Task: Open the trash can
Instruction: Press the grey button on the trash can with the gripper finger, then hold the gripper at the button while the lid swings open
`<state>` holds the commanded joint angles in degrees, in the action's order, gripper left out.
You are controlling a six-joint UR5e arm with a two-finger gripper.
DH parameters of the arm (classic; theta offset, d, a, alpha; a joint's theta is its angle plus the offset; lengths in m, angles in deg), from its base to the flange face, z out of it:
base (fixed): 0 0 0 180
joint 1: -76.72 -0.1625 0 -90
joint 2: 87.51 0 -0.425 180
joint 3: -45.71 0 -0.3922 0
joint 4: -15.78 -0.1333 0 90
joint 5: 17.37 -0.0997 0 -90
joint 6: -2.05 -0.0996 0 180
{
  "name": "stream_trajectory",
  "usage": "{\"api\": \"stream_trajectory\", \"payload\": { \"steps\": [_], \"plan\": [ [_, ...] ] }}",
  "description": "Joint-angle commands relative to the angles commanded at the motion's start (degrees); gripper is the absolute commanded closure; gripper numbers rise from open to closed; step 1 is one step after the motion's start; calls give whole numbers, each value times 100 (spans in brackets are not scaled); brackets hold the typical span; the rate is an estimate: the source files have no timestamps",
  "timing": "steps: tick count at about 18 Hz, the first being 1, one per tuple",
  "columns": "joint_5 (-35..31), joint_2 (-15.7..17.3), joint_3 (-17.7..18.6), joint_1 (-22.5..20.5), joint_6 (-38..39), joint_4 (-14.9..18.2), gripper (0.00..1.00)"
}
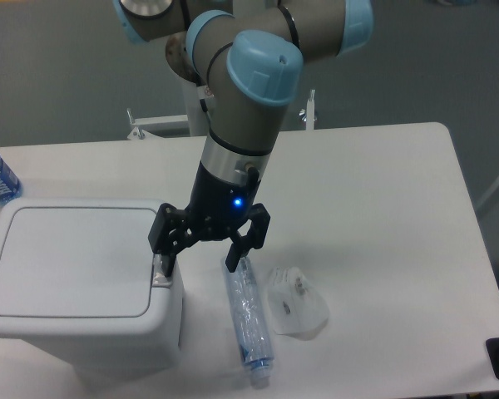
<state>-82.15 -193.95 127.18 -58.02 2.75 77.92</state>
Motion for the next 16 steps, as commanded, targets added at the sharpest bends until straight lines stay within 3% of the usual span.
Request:
{"api": "stream_trajectory", "payload": {
  "steps": [16],
  "plan": [
    [0, -35, -52, 0, 0, 0, 0]
  ]
}}
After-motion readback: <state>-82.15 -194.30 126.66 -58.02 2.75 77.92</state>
